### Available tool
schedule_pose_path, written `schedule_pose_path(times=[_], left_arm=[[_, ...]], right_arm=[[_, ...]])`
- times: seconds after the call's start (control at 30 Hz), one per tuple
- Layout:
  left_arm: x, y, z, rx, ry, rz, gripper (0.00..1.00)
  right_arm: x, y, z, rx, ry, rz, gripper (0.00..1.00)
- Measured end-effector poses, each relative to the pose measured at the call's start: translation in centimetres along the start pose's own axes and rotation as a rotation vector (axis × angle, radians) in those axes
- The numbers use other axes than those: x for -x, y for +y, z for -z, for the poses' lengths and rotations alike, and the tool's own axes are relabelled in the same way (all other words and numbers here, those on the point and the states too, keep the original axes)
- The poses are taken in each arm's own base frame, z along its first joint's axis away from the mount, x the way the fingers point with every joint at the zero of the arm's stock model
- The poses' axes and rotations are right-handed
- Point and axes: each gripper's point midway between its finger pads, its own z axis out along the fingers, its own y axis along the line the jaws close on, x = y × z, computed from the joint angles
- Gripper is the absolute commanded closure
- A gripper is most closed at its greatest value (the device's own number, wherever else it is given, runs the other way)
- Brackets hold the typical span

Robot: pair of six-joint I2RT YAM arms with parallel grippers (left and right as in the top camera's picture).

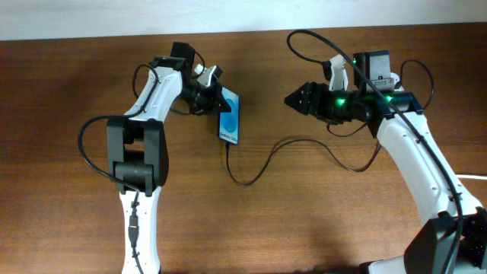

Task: Plug charger to phone and switch on socket
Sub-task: 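Lower the phone onto the table with the left gripper and release it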

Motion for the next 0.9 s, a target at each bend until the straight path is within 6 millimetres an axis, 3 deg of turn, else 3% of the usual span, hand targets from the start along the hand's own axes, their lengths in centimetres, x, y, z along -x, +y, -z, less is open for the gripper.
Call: schedule_pose_path(times=[0.13, 0.3, 0.47, 0.77, 0.83, 0.9], left_arm=[[-0.3, 0.6, 0.1, 0.055, 0.007, 0.000, 0.77], [-0.3, 2.1, 0.3, 0.140, 0.004, -0.005, 0.70], [-0.5, 3.4, 0.5, 0.225, 0.011, -0.003, 0.49], [0.1, 4.0, 1.5, 0.293, -0.012, -0.018, 0.27], [0.1, 4.3, 2.8, 0.323, -0.010, 0.001, 0.27], [2.3, 4.9, 7.9, 0.357, -0.089, 0.027, 0.20]], right_arm=[[-0.3, -0.1, 0.0, -0.005, 0.011, -0.009, 0.27], [-0.4, -0.2, 0.0, -0.006, 0.013, -0.011, 0.27], [-0.4, -0.2, 0.0, -0.007, 0.016, 0.011, 0.27], [-0.7, -0.3, 0.0, -0.011, 0.025, 0.009, 0.27], [-0.7, -0.3, 0.0, -0.012, 0.028, 0.006, 0.27], [-0.9, -0.4, 0.0, -0.013, 0.033, 0.011, 0.23]])
